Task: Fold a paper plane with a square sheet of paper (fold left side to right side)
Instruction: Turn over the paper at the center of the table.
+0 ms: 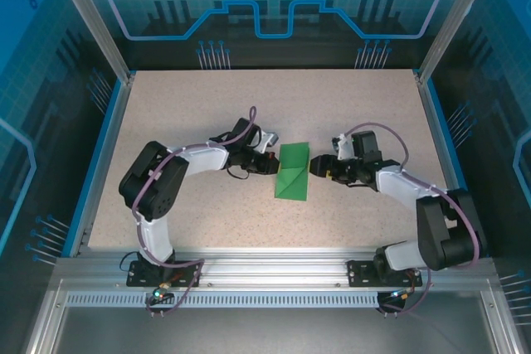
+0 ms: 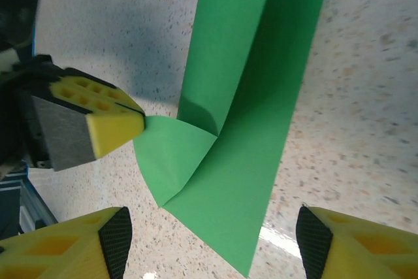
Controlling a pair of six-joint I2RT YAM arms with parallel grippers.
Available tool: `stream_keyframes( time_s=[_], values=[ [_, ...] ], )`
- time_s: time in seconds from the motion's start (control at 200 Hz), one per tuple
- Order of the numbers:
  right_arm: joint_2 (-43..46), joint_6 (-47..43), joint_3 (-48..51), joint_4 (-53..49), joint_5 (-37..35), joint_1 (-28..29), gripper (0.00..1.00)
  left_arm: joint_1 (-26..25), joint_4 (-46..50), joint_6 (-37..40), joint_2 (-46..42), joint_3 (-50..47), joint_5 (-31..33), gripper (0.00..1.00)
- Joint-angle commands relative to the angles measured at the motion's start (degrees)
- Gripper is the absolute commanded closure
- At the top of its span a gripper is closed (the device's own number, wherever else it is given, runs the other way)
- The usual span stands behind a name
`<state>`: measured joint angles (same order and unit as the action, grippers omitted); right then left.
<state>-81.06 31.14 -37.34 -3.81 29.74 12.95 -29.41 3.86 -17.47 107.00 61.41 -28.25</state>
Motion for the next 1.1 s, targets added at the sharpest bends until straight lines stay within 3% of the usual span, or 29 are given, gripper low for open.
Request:
stream_keyframes(
  time_s=[0.0, 0.32, 0.495, 0.66, 0.795, 1.095],
  values=[
    [-3.0, 2.0, -2.2, 2.4, 1.6, 2.5, 0.3, -0.2, -1.3, 1.1, -2.4, -1.1, 1.3, 0.96],
    [-12.5, 5.5, -6.8, 6.1, 2.1, 7.4, 0.35, -0.2, -1.0, 1.1, -2.3, -0.9, 1.5, 0.96],
    [-17.4, 7.5, -9.5, 8.3, 3.4, 9.1, 0.48, -0.1, -1.0, 1.0, -2.7, -1.1, 2.0, 0.9],
    [-18.8, 8.9, -9.5, 11.1, 4.5, 9.4, 0.71, 1.2, -2.2, -0.9, -5.8, -2.9, 2.8, 0.7],
    [-17.1, 7.8, -9.6, 12.4, 5.2, 8.8, 0.93, 3.9, -4.3, -4.2, -11.7, -6.5, 3.0, 0.48],
    [-7.3, 1.5, -12.0, 16.2, 13.4, 4.7, 0.99, 11.6, -10.6, -14.3, -27.1, -15.1, -1.0, 0.09]
  ],
)
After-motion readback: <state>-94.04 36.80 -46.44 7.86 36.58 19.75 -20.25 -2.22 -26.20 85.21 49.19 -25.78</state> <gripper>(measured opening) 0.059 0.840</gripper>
